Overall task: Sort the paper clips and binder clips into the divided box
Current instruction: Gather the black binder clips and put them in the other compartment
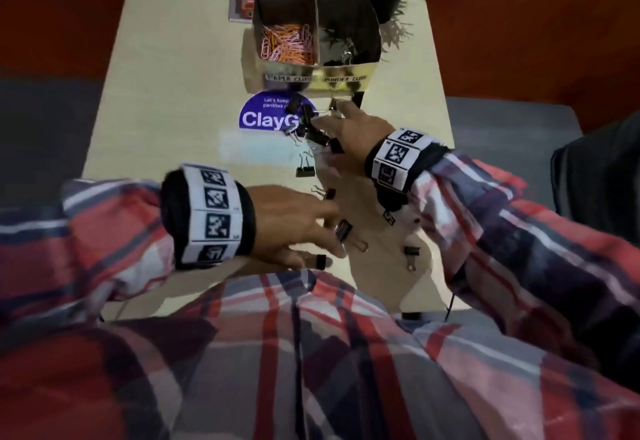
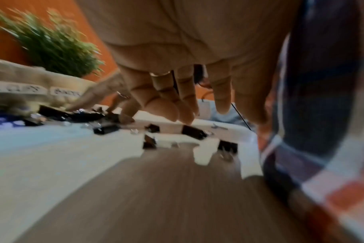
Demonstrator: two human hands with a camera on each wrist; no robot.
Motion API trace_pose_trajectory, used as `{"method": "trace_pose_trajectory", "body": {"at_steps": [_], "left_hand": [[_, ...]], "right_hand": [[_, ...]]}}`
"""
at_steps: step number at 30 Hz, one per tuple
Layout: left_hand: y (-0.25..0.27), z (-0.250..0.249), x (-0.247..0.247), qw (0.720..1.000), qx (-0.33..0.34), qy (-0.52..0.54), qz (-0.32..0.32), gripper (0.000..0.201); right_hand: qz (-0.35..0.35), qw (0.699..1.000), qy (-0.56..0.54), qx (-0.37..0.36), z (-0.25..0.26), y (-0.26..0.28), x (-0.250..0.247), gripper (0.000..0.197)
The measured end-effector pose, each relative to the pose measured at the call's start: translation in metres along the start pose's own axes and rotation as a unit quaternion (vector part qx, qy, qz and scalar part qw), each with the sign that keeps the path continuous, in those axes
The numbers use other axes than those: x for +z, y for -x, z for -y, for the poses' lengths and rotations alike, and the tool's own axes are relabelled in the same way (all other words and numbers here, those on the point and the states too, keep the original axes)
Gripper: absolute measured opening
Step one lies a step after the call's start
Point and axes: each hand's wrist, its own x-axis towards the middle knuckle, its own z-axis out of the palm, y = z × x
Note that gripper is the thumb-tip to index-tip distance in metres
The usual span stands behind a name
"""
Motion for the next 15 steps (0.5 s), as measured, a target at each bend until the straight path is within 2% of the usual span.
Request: {"method": "trace_pose_trajectory", "body": {"at_steps": [1,3,4,5,8,13,15], "left_hand": [[-0.003,-0.004,0.008,0.999,0.035,-0.003,-0.02,0.045],[-0.007,-0.009,0.018,0.993,0.086,-0.025,-0.077,0.029],[-0.009,-0.01,0.023,0.99,0.096,-0.039,-0.099,0.021],[-0.012,-0.011,0.026,0.991,0.089,-0.05,-0.092,0.017],[-0.016,-0.01,0.027,0.996,0.023,-0.054,-0.064,0.02],[-0.017,0.008,0.016,0.98,-0.127,-0.05,-0.144,0.01],[-0.016,0.014,0.011,0.961,-0.226,-0.039,-0.155,0.02]], "right_hand": [[0.006,1.0,0.02,-0.004,0.003,-0.001,0.0,0.062],[-0.002,0.999,0.045,-0.002,0.007,-0.003,-0.001,0.062],[-0.009,0.999,0.046,0.002,0.009,-0.004,0.0,0.061],[-0.013,0.999,0.047,0.004,0.009,-0.005,0.0,0.06],[-0.025,0.998,0.058,-0.001,0.007,-0.004,0.0,0.055],[-0.023,0.999,0.041,-0.019,-0.003,0.005,0.004,0.055],[-0.028,0.998,0.034,-0.034,-0.007,0.01,0.004,0.052]]}}
